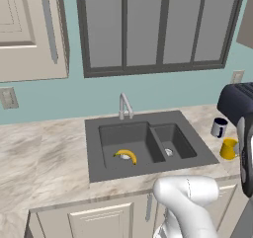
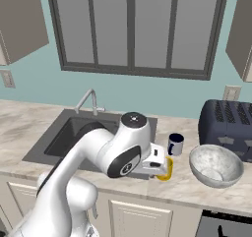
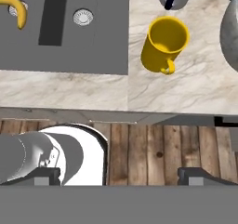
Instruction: Clear the mugs and bowl far away from the sink.
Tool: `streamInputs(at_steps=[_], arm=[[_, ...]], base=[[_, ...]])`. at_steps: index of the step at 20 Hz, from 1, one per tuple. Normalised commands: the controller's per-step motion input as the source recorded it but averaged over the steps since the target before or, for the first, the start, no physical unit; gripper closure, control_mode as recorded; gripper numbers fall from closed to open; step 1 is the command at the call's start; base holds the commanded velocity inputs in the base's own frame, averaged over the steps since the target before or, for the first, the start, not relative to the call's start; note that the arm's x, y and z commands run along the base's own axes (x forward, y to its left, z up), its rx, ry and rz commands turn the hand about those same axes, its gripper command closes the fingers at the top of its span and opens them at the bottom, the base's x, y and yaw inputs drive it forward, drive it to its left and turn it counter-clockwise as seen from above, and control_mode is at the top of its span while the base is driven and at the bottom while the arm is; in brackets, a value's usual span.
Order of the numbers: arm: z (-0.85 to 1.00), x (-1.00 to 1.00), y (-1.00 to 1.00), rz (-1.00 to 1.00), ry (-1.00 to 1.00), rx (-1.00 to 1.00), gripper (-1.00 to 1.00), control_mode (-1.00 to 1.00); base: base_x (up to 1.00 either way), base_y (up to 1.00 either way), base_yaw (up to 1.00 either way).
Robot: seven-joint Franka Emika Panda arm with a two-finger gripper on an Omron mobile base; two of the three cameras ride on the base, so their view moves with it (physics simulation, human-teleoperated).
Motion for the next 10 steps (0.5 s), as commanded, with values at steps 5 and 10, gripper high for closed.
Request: streamInputs(at_steps=[5, 10], arm=[[-0.17, 0.06, -0.27, 0.0, 0.0, 0.0, -1.0, -1.0], [-0.25, 0.21, -0.13, 0.0, 0.0, 0.0, -1.0, -1.0]], base=[[0.0, 0.0, 0.0], [0.0, 0.0, 0.0]])
